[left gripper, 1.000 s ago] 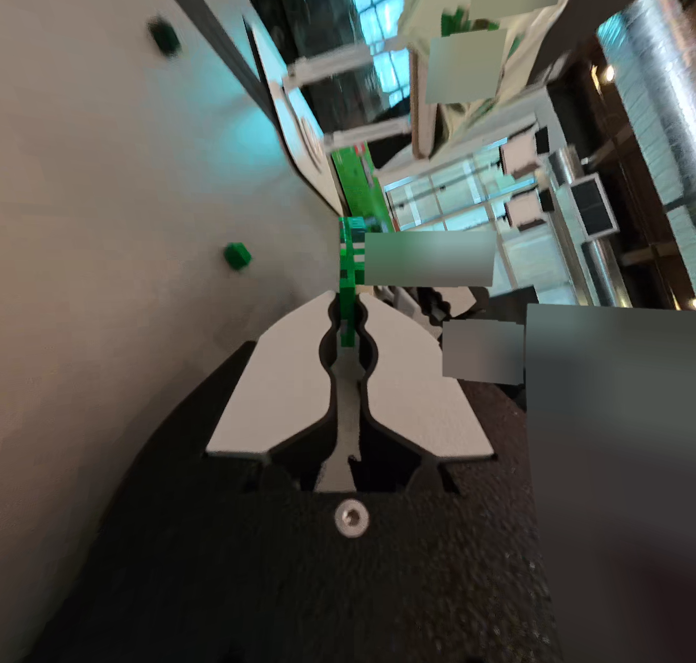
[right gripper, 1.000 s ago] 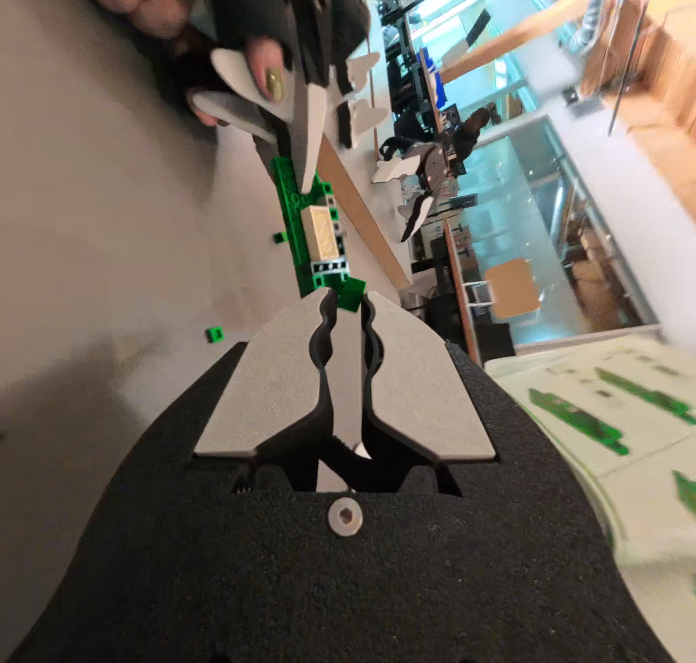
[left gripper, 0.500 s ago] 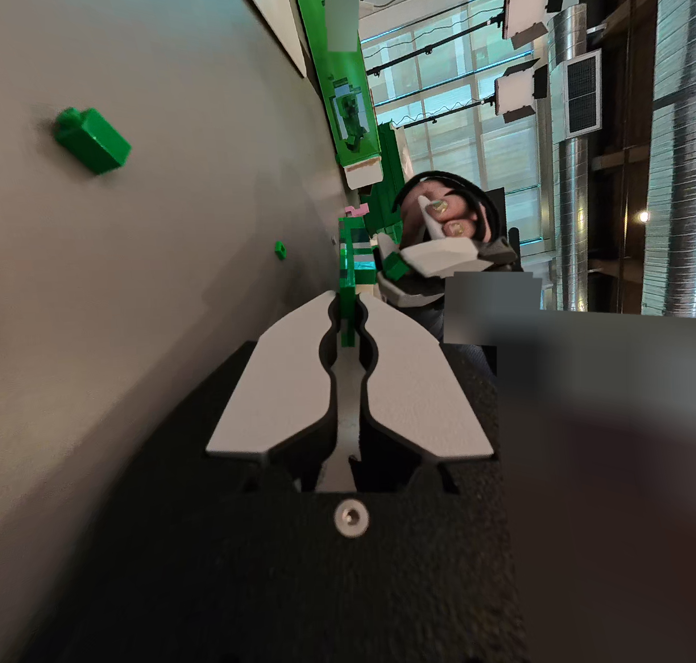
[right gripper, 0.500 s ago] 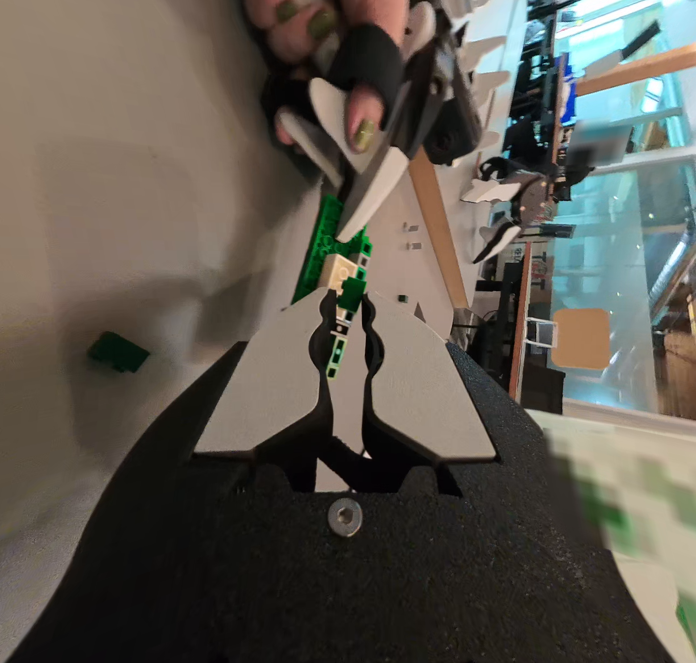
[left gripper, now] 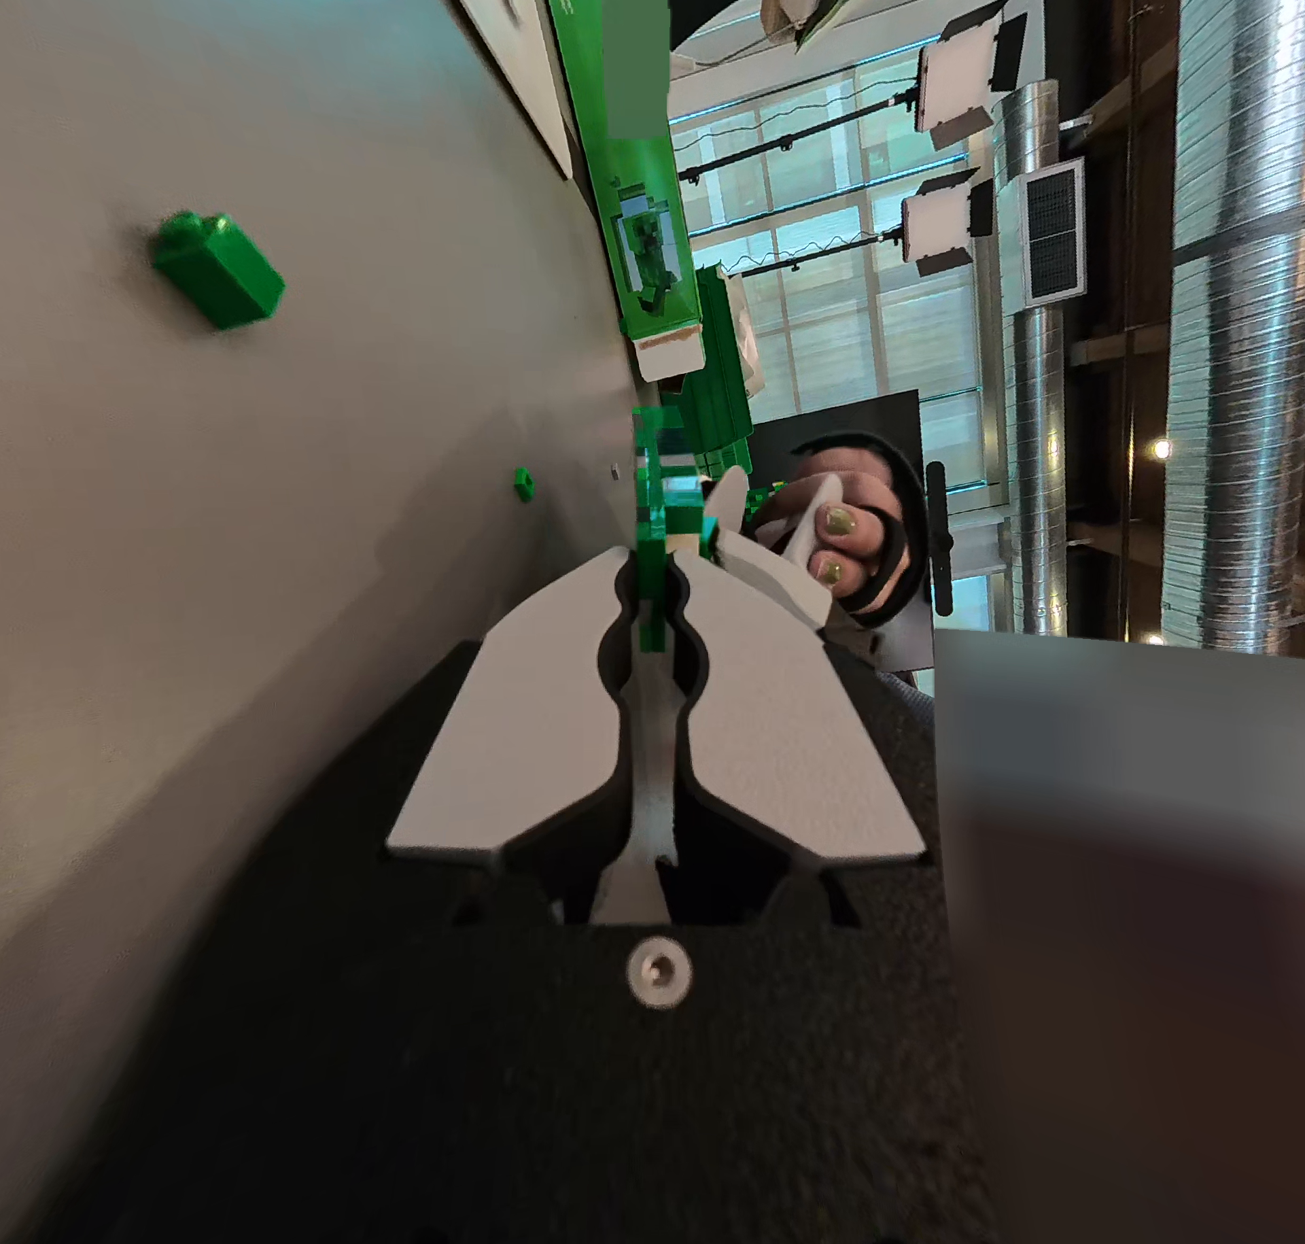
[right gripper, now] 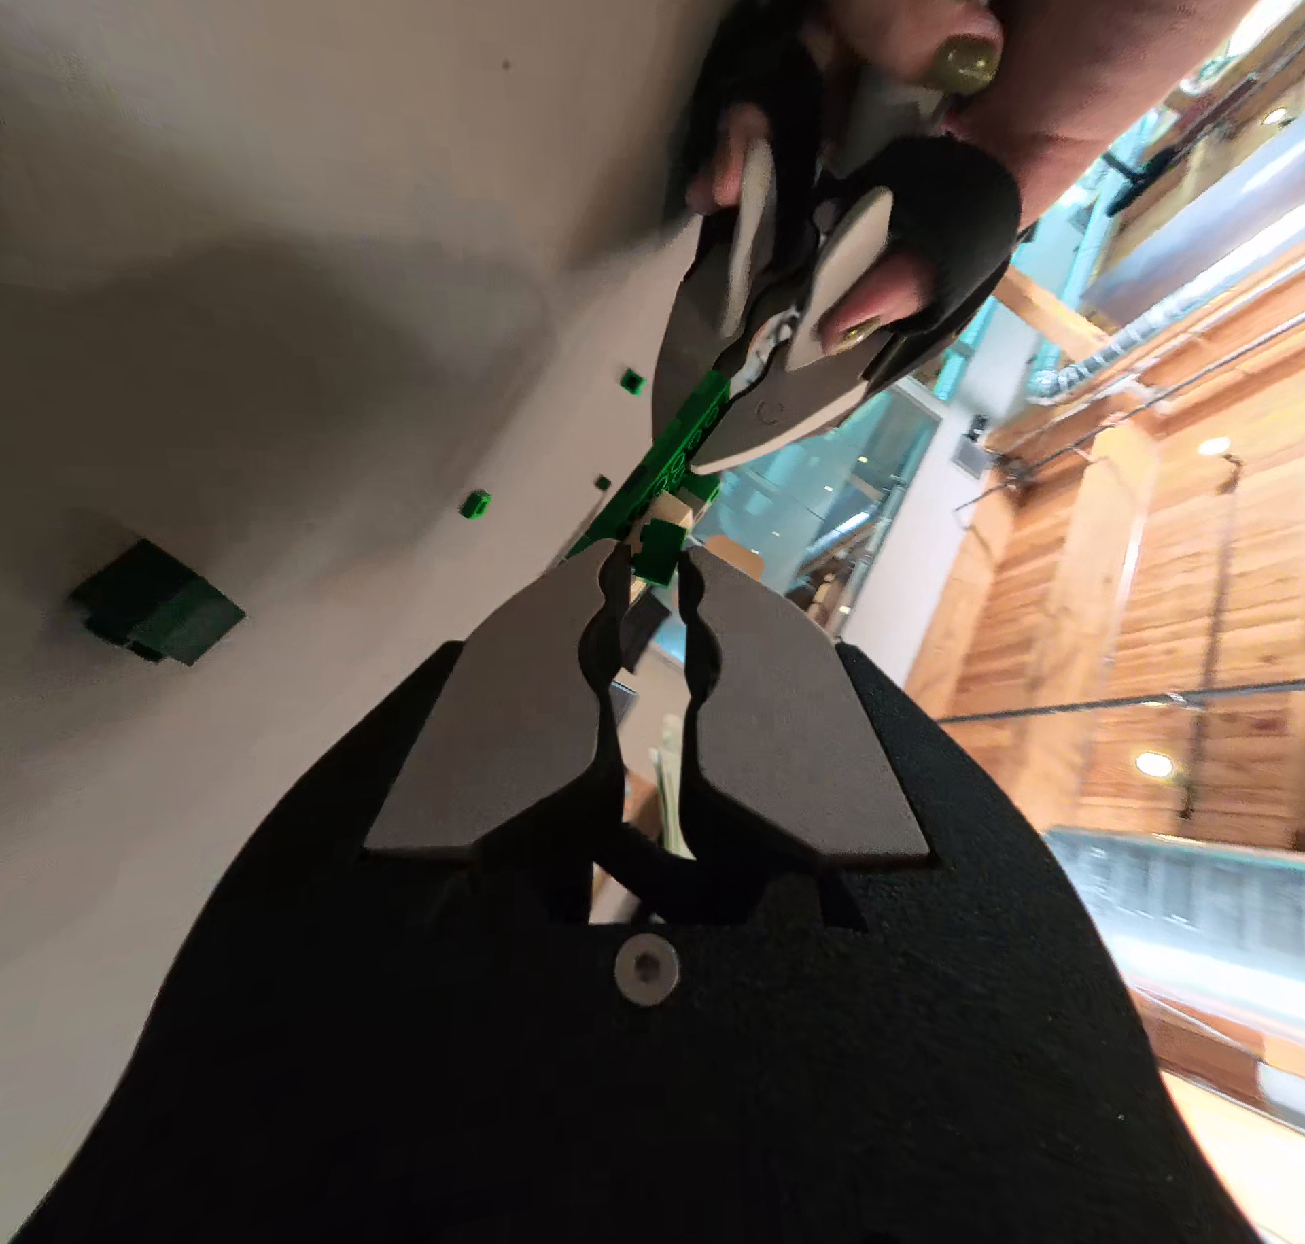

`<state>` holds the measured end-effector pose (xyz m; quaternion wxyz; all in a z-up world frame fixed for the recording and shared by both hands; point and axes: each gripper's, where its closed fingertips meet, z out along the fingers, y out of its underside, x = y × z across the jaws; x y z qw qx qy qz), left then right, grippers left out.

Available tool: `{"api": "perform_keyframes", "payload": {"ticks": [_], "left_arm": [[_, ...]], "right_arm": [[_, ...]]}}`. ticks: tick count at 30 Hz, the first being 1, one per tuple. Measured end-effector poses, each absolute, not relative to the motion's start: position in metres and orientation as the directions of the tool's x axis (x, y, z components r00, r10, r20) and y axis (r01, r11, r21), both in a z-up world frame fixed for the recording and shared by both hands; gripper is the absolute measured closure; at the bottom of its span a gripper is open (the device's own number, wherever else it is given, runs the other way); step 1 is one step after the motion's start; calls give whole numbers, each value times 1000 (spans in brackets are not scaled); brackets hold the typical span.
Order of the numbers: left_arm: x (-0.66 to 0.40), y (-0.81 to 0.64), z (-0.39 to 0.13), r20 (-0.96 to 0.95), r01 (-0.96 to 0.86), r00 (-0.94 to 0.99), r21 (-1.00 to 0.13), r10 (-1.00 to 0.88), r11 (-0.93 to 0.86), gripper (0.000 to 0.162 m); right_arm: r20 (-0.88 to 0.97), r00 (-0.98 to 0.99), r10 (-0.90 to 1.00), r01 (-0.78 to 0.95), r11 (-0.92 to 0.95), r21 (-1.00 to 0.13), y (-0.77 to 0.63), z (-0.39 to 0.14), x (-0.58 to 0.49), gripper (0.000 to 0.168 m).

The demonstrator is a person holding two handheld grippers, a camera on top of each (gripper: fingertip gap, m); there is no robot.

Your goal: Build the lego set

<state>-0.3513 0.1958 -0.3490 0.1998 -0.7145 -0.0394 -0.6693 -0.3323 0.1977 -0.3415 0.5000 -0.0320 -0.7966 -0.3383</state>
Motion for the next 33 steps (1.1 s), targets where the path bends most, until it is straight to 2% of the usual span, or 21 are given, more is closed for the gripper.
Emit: {"api": "perform_keyframes", "payload": {"ticks": [1, 8, 21, 33], "left_arm": [[-352, 196, -349, 973, 327, 97, -231, -211, -916, 156], [-352, 197, -347, 974, 339, 85, -225, -208, -913, 157], [-353, 199, -347, 975, 350, 82, -223, -207, -910, 156], [-353, 199, -347, 975, 346, 79, -223, -209, -911, 157]], "right_arm": [[809, -492, -322, 389, 750, 535, 198, -341, -333, 156], [801, -441, -404, 411, 703, 581, 198, -339, -333, 156], [831, -452, -325, 482, 695, 533, 204, -342, -325, 156], [948, -311, -64, 631, 733, 256, 208, -338, -326, 156]]}}
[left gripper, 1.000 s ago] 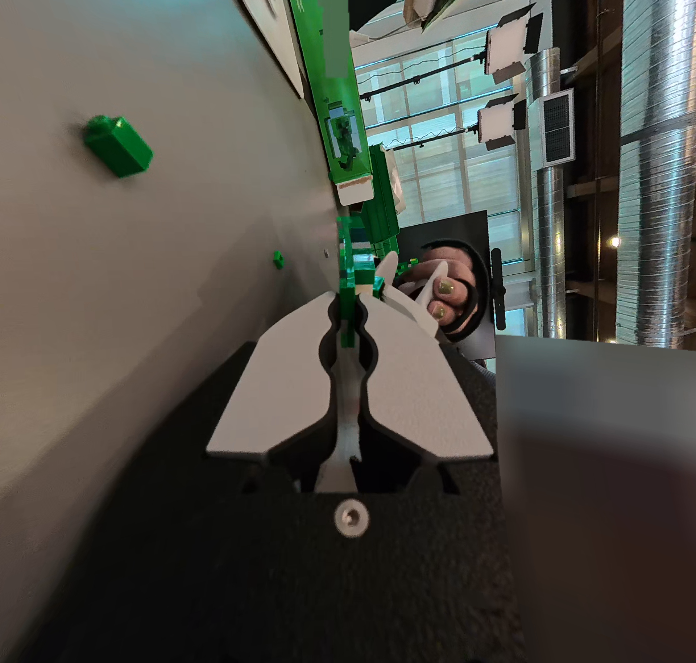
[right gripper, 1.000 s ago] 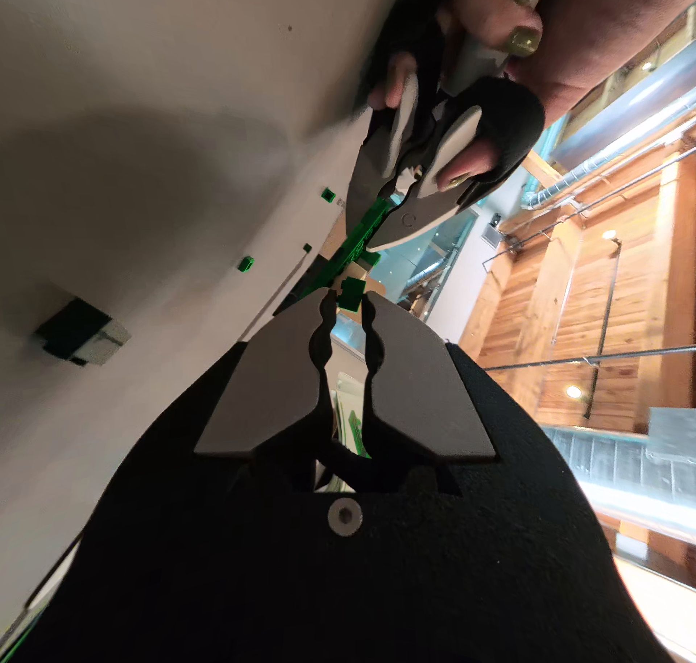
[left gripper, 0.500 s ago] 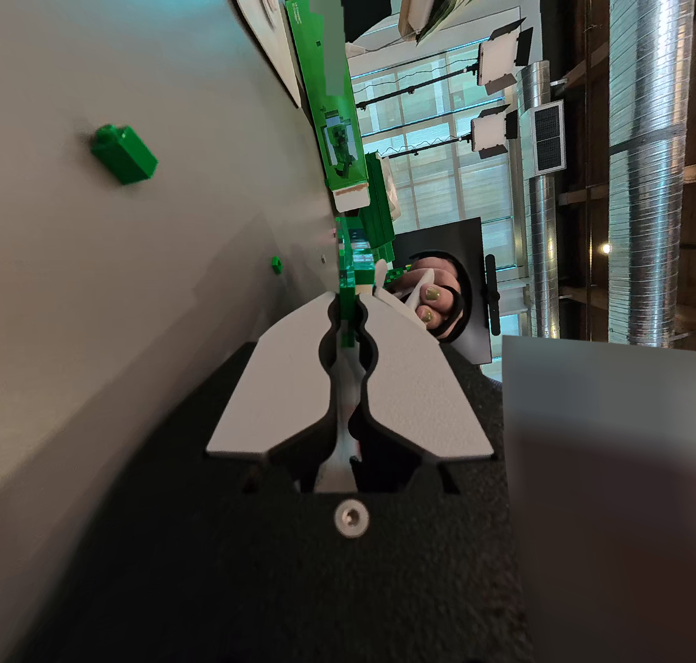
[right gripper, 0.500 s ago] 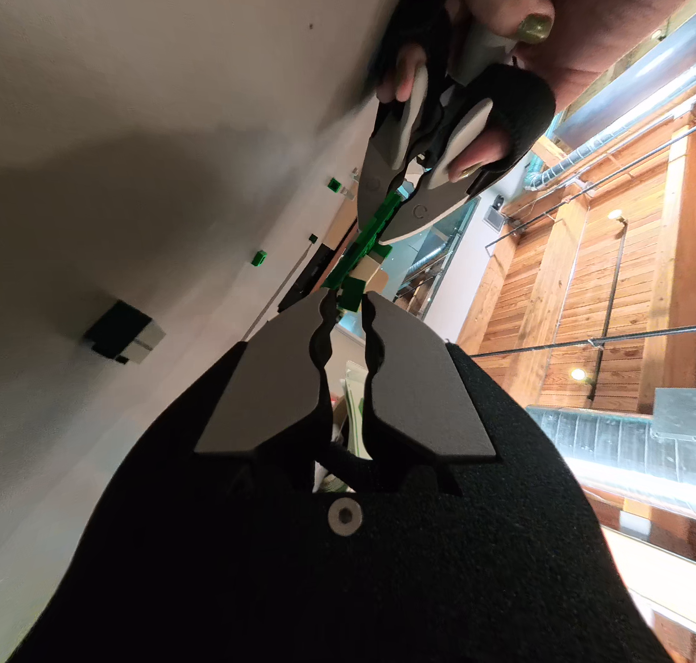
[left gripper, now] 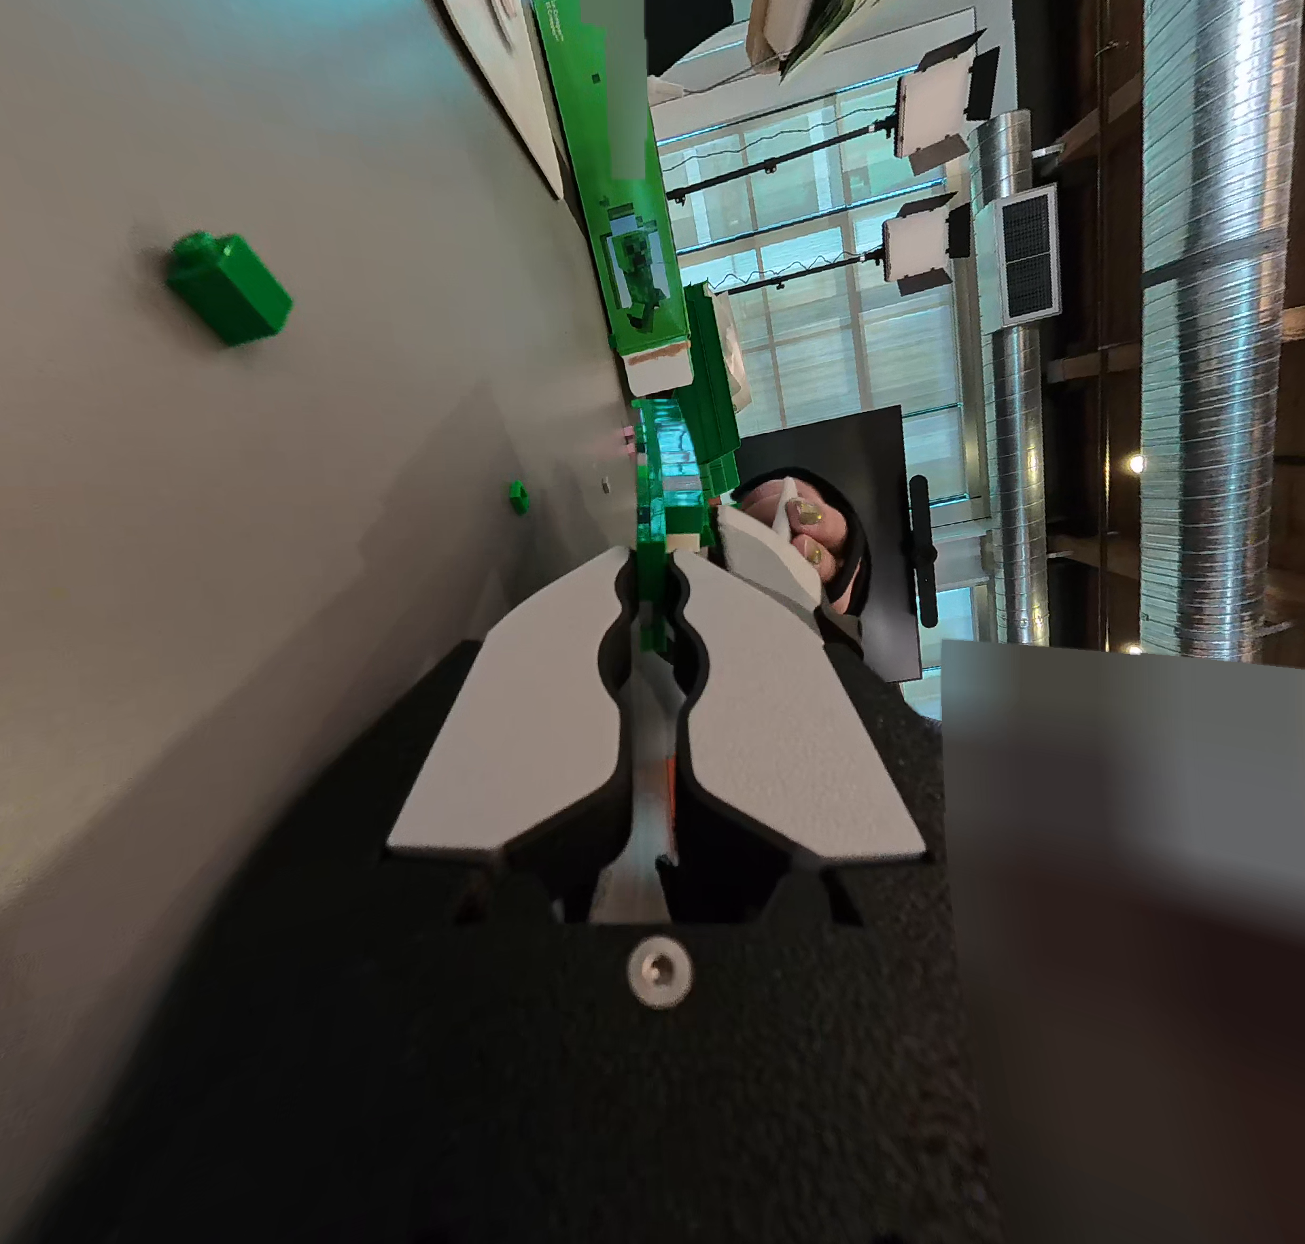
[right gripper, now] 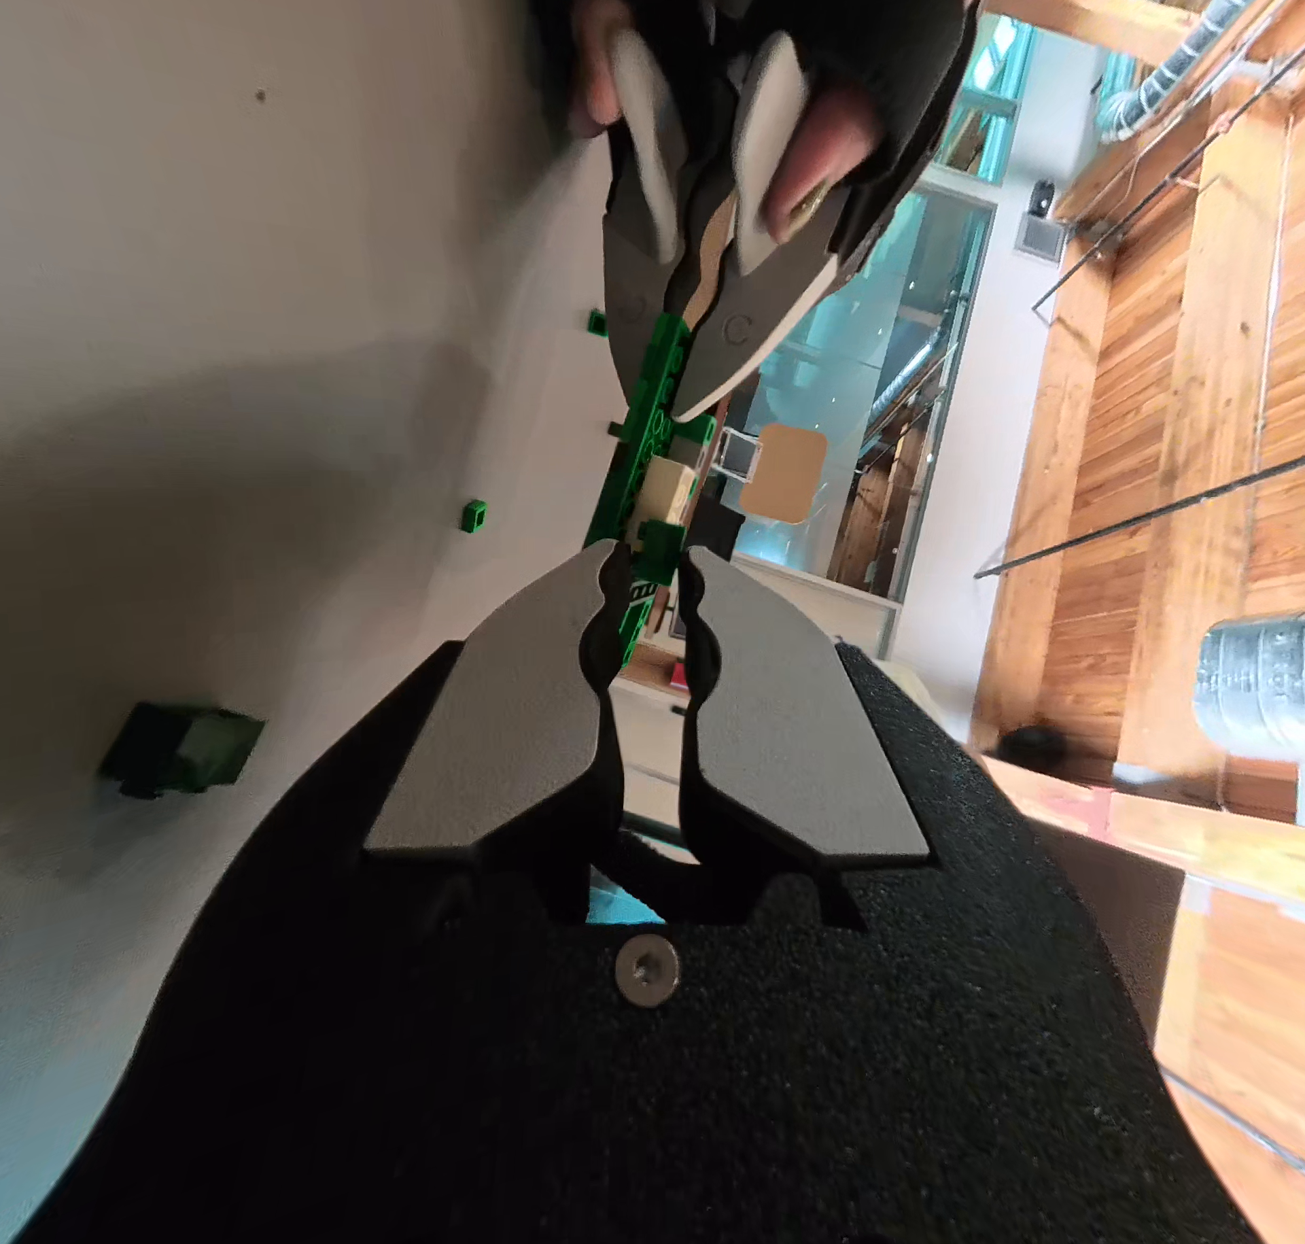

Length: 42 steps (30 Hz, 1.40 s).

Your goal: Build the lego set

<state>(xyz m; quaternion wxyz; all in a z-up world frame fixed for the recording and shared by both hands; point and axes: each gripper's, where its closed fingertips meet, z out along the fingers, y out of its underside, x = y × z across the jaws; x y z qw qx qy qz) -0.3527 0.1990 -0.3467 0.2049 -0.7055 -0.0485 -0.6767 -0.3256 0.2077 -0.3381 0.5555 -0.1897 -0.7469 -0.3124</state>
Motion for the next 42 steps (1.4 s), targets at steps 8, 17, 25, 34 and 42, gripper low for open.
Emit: {"api": "perform_keyframes", "payload": {"ticks": [8, 17, 25, 34, 42], "left_arm": [[-353, 200, -347, 975, 349, 81, -223, -207, -910, 156], [-353, 201, -346, 975, 355, 81, -221, -206, -908, 156], [-354, 205, -345, 975, 380, 70, -223, -212, -898, 156], [-373, 225, -328, 933, 505, 129, -354, -336, -787, 156], [-387, 229, -319, 897, 548, 185, -432, -400, -716, 156]], "right_arm": [[946, -319, -61, 639, 723, 262, 206, -340, -326, 156], [946, -312, 93, 678, 719, 153, 206, -338, -326, 150], [945, -288, 155, 724, 681, 109, 211, -336, -317, 146], [425, -21, 905, 706, 315, -635, 174, -355, -308, 151], [33, -269, 963, 687, 216, -694, 164, -369, -328, 140]]}}
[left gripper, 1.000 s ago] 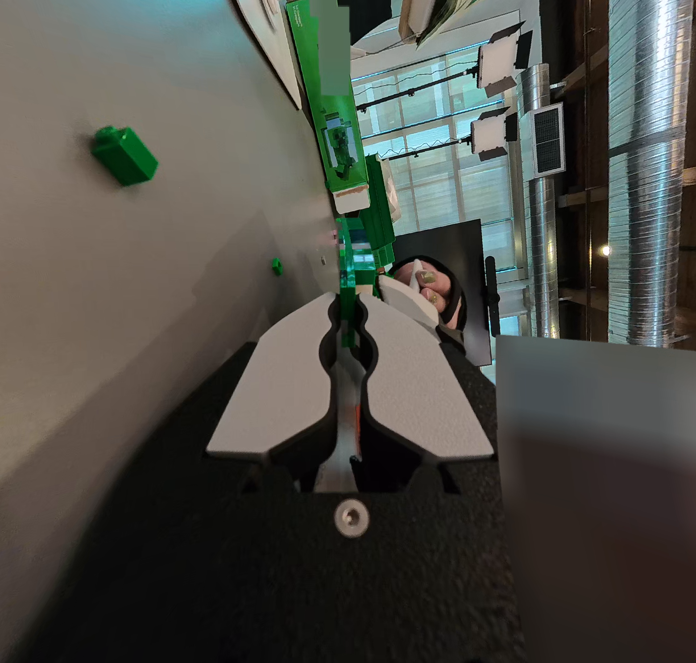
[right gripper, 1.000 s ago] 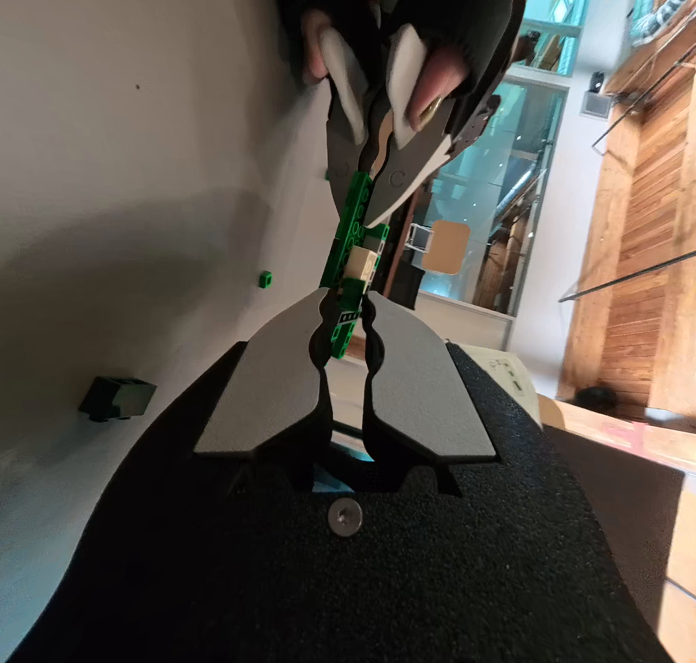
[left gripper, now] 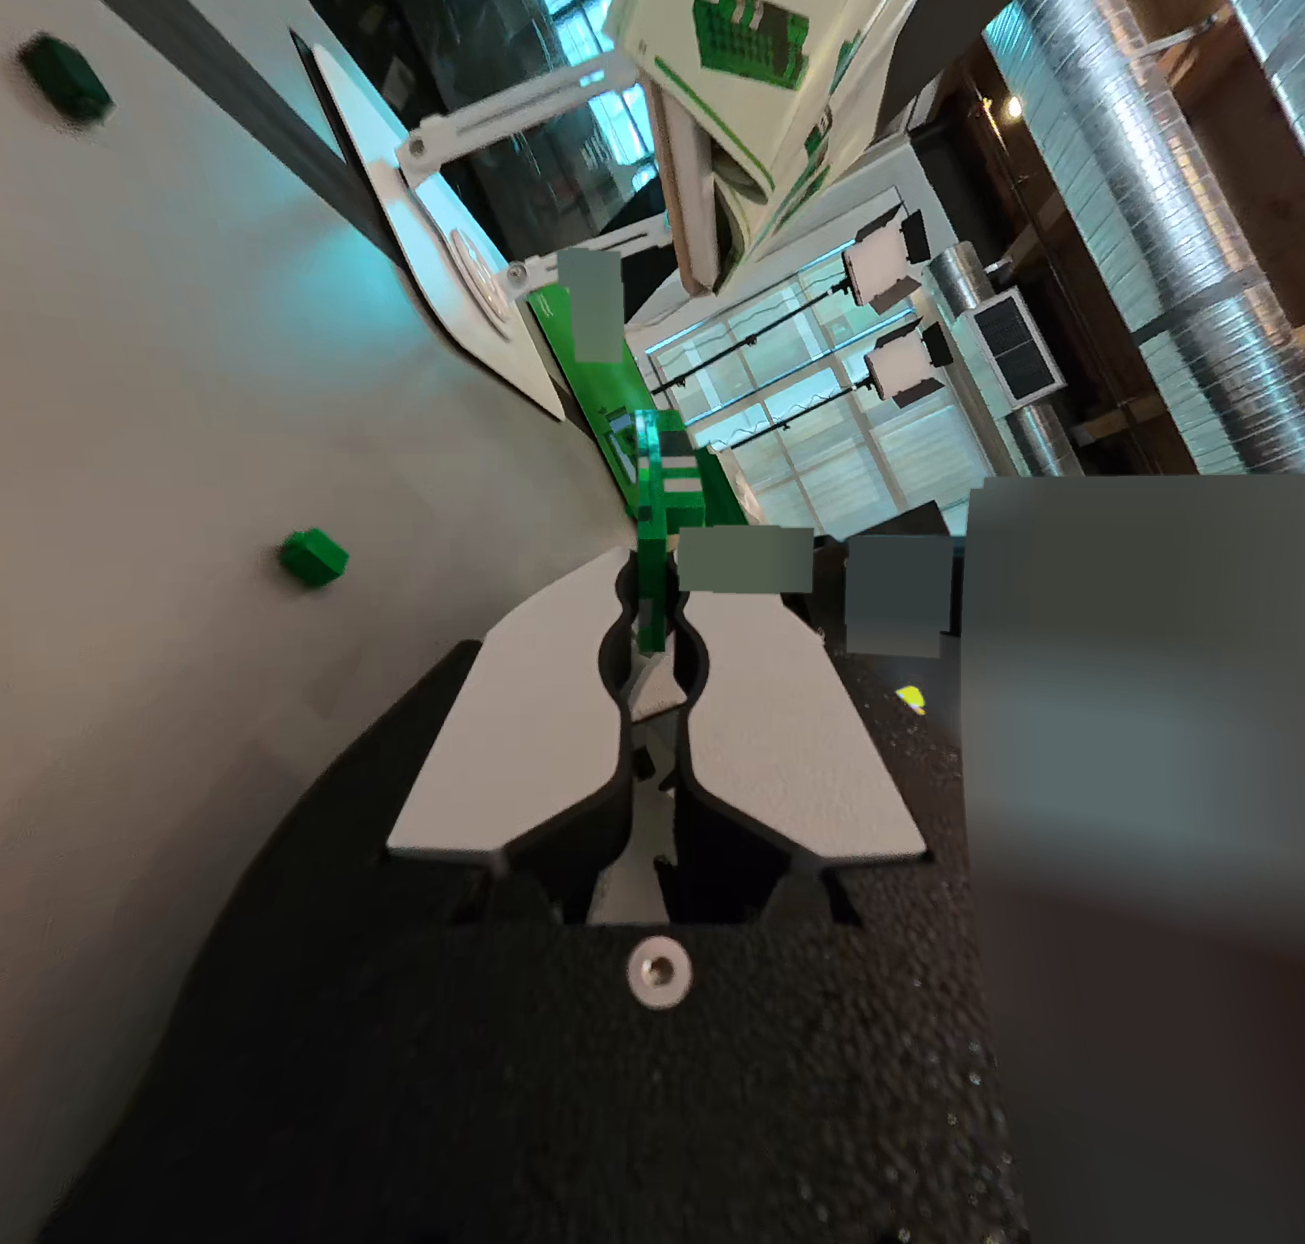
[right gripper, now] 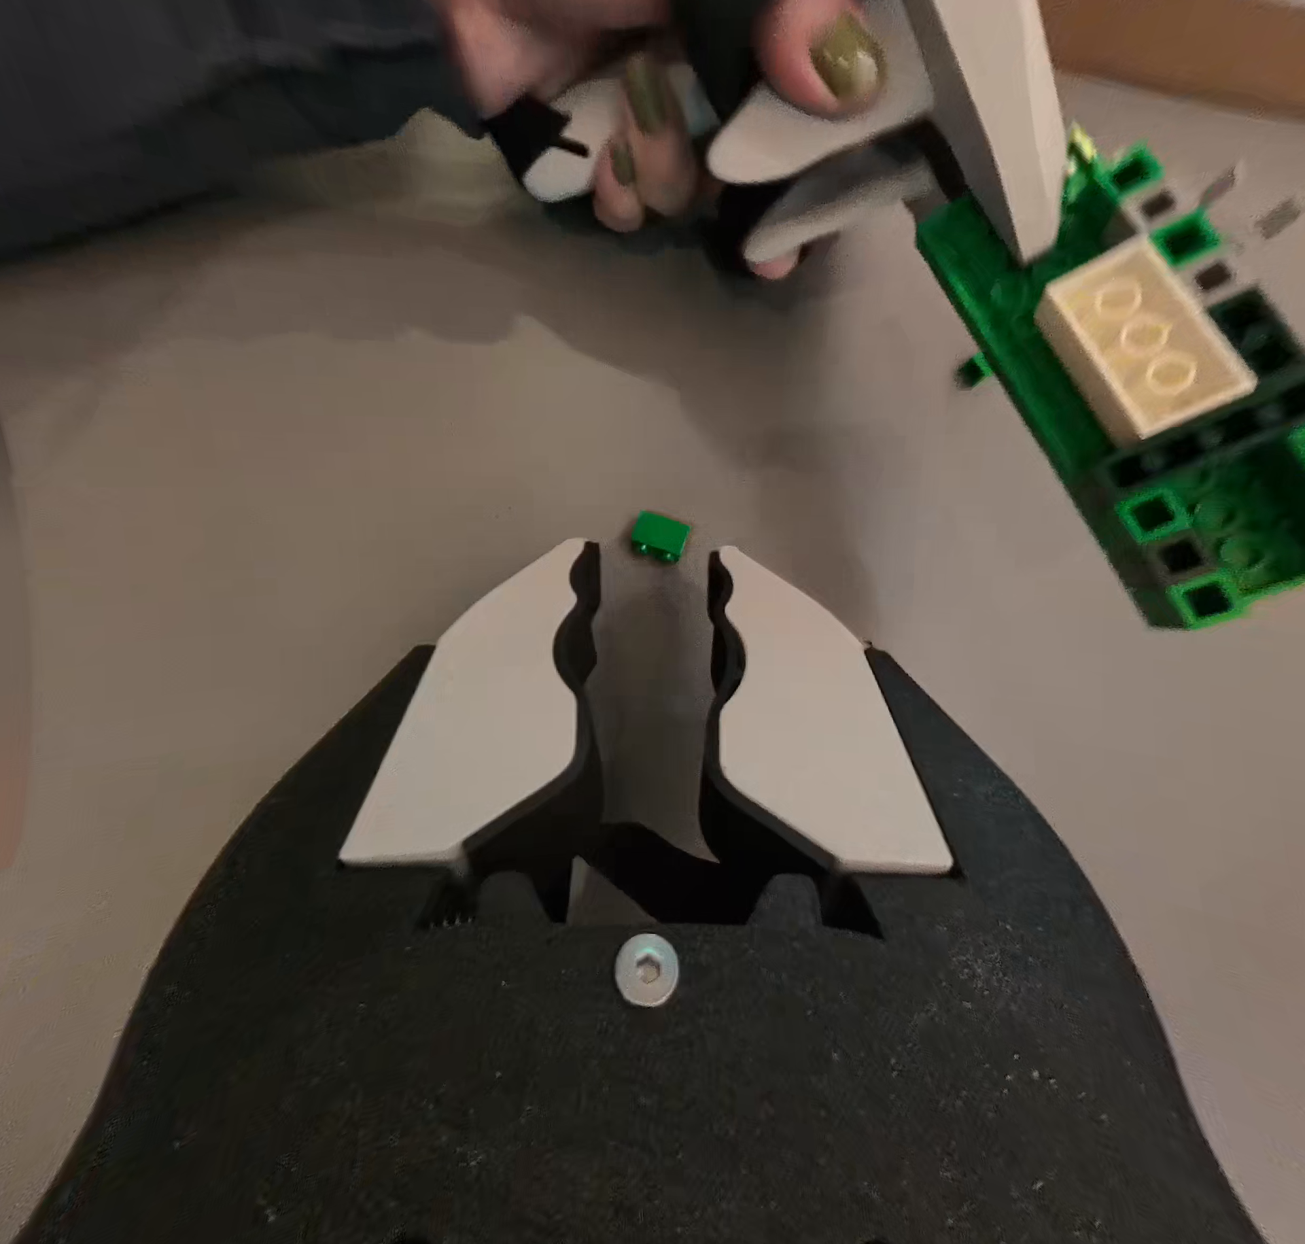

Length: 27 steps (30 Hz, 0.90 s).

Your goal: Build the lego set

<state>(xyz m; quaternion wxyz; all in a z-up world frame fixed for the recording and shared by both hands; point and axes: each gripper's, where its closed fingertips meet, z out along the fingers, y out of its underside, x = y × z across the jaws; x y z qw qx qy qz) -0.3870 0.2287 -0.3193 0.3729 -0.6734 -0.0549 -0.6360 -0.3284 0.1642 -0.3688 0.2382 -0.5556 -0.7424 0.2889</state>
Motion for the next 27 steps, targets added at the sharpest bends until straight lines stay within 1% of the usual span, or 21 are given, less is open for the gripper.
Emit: {"api": "perform_keyframes", "payload": {"ticks": [2, 4, 7, 9, 10, 12, 14, 17, 19, 21, 22, 24, 27], "left_arm": [[-395, 231, -318, 889, 569, 216, -451, -405, -687, 156], [-401, 232, -318, 889, 589, 219, -448, -401, -672, 156], [-403, 232, -318, 896, 598, 208, -434, -393, -673, 156], [-400, 231, -319, 897, 589, 207, -434, -392, -682, 156], [-398, 231, -319, 896, 583, 204, -434, -394, -687, 156], [-395, 230, -319, 896, 574, 198, -434, -397, -694, 156], [-394, 229, -319, 899, 569, 184, -426, -397, -703, 156], [-392, 229, -318, 904, 568, 165, -415, -395, -711, 156], [-388, 228, -318, 908, 558, 147, -405, -393, -724, 156], [-378, 223, -319, 915, 516, 108, -387, -390, -765, 156], [-370, 218, -320, 920, 472, 80, -373, -383, -799, 156], [-350, 205, -326, 933, 356, 48, -348, -356, -867, 156], [-325, 184, -337, 955, 192, 25, -293, -294, -936, 156]], "right_arm": [[-32, -231, 972, 711, 147, -688, 164, -371, -335, 136], [25, -204, 979, 729, 169, -663, 167, -376, -337, 137], [117, -206, 971, 773, 235, -590, 167, -390, -337, 139], [133, -209, 969, 764, 246, -596, 163, -392, -341, 145], [133, -212, 968, 767, 249, -591, 161, -393, -340, 151], [164, -201, 966, 768, 259, -586, 162, -391, -338, 151], [223, -188, 957, 734, 287, -616, 161, -383, -332, 152], [265, -156, 951, 657, 301, -691, 152, -366, -314, 152], [317, -170, 933, 539, 357, -763, 139, -351, -298, 152], [394, -124, 911, 401, 409, -820, 129, -331, -282, 152], [427, -71, 901, 363, 422, -830, 128, -322, -273, 152], [488, 39, 872, 339, 448, -827, 130, -309, -257, 152], [566, 196, 801, 348, 483, -804, 137, -301, -238, 152]]}}
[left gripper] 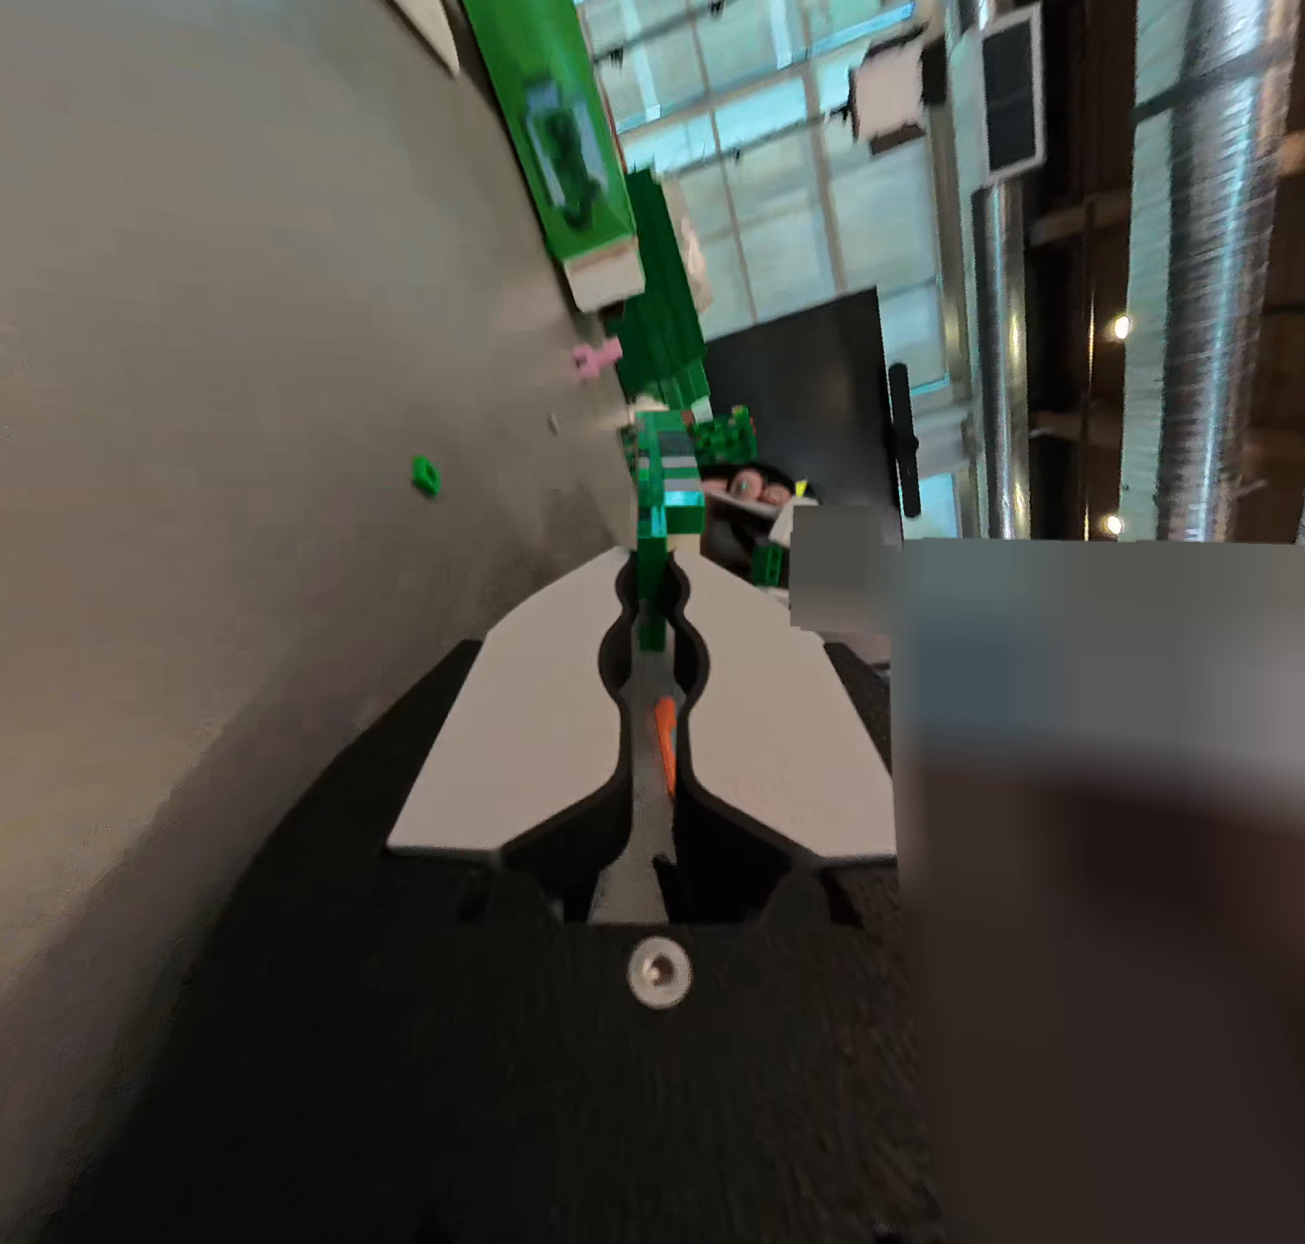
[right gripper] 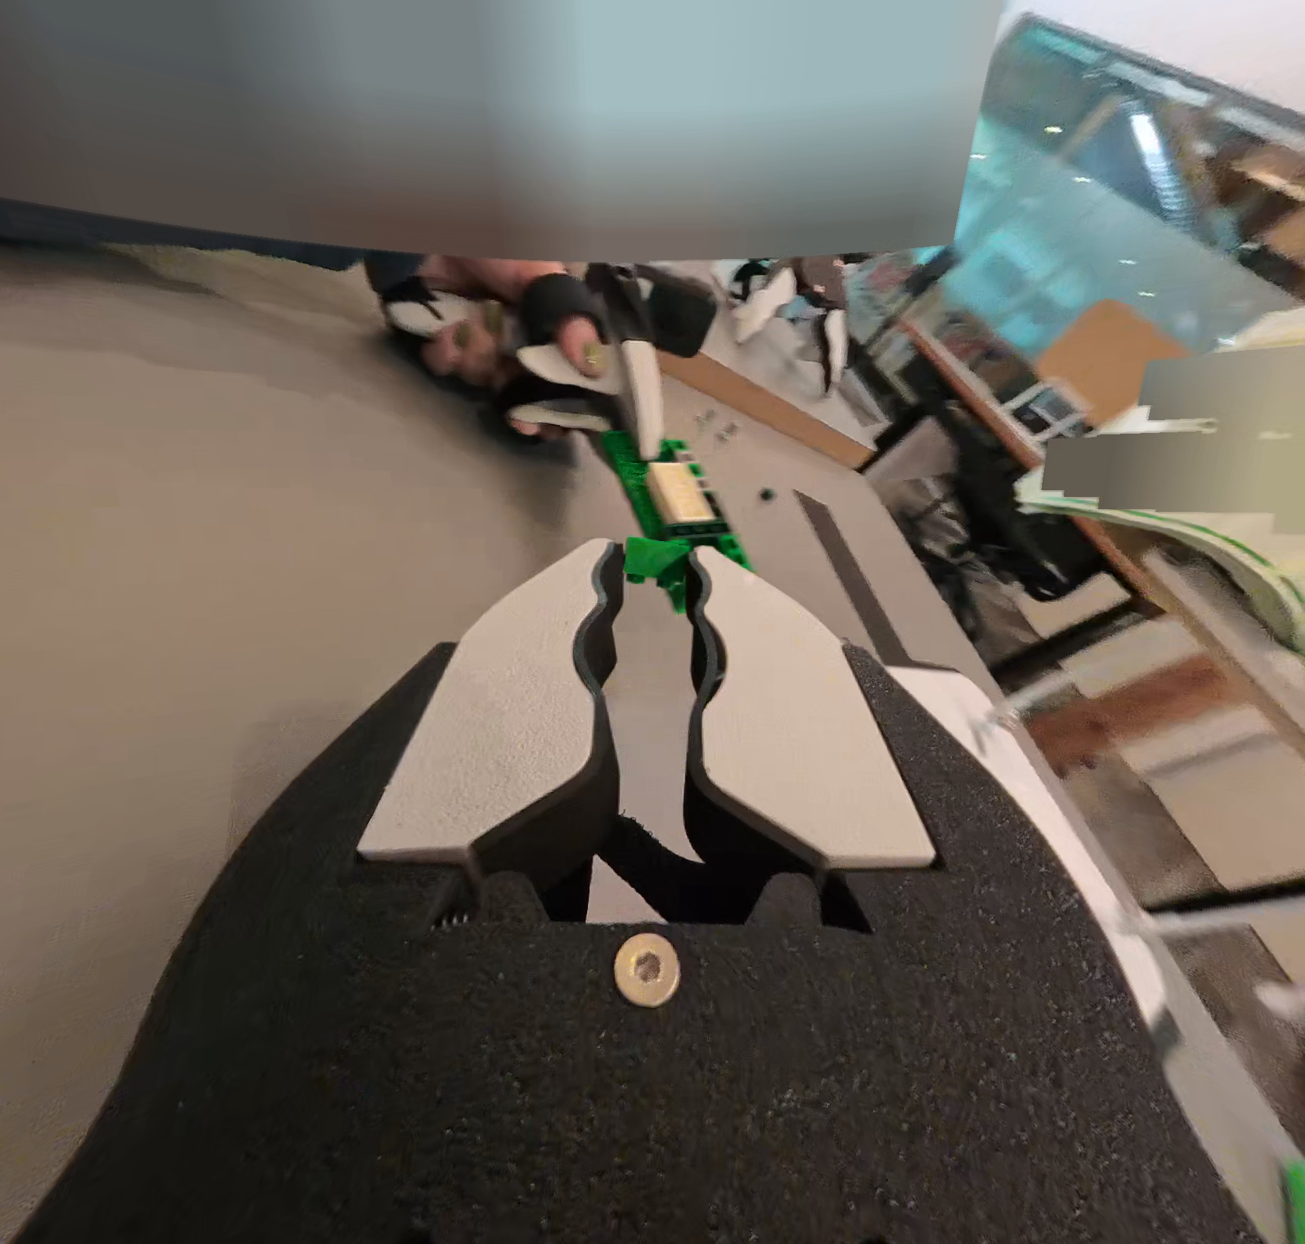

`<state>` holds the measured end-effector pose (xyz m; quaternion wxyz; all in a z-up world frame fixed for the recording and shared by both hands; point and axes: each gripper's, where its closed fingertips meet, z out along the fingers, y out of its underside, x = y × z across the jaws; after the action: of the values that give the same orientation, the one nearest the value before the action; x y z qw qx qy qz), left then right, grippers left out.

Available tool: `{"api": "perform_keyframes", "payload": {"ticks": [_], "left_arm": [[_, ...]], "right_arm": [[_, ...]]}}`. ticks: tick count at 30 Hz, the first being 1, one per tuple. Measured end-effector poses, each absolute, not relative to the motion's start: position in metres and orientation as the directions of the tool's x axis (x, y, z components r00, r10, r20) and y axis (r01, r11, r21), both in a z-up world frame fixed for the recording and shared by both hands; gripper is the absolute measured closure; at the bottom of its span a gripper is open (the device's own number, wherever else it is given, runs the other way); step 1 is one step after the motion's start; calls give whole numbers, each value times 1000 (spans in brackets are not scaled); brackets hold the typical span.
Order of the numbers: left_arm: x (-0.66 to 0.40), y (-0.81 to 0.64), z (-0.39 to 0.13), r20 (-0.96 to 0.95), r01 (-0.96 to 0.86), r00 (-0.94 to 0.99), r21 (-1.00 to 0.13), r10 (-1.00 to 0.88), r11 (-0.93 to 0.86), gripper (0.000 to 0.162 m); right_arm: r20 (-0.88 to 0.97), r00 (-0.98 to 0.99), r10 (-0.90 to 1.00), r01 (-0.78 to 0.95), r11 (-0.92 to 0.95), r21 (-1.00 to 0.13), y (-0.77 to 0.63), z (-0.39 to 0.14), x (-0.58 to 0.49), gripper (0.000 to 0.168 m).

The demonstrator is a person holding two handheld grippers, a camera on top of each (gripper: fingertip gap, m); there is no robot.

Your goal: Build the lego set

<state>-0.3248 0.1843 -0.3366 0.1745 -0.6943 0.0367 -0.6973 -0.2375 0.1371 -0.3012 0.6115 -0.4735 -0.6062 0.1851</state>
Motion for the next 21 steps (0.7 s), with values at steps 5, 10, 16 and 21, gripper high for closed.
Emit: {"api": "perform_keyframes", "payload": {"ticks": [5, 10, 16, 21], "left_arm": [[-314, 164, -350, 970, 81, 86, -236, -229, -968, 156], [-324, 120, -349, 938, 87, 264, -253, -223, -963, 156], [-352, 91, -349, 908, 234, 399, -236, -128, -943, 138], [-367, 75, -364, 876, 328, 479, -237, -56, -914, 106]], "right_arm": [[580, 327, 746, 364, 467, -806, 136, -307, -218, 152], [570, 333, 751, 295, 492, -819, 114, -305, -219, 152], [575, 286, 767, 181, 546, -818, 94, -296, -237, 152], [581, 285, 762, 159, 560, -813, 88, -297, -234, 152]]}}
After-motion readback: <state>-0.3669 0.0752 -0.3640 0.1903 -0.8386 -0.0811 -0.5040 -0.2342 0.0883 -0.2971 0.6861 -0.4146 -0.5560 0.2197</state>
